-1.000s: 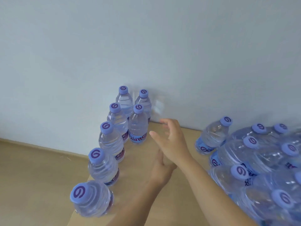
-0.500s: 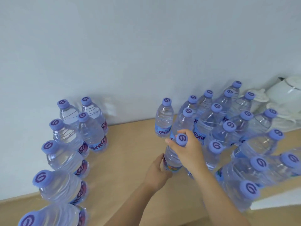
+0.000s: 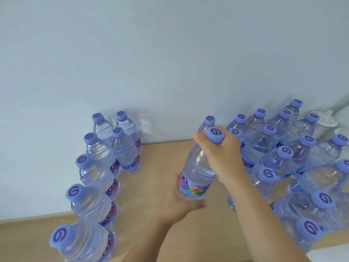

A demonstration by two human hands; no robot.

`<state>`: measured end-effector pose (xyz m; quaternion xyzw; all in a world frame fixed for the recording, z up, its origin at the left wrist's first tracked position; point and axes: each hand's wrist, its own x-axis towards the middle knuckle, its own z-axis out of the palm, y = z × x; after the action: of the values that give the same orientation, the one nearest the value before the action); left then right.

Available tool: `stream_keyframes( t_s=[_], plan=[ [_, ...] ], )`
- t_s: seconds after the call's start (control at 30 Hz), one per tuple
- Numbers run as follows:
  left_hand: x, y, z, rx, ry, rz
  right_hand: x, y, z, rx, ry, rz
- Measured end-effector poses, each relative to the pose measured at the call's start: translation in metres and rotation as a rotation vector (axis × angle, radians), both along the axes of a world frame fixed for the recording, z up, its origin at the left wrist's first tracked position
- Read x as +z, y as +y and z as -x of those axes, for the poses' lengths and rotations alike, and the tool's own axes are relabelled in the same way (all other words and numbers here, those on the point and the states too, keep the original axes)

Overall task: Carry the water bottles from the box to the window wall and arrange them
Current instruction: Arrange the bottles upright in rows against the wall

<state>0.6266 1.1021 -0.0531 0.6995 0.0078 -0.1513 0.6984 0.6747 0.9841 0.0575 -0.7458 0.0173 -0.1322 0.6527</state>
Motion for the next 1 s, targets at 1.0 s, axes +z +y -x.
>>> stream_keyframes(
  t_s=[1.0],
  plan=[
    [0.029,0.051,0.017,0.616,-0.098,-0.117,0.024,0.085,-0.03,0.4,0.065,0.352]
  ],
)
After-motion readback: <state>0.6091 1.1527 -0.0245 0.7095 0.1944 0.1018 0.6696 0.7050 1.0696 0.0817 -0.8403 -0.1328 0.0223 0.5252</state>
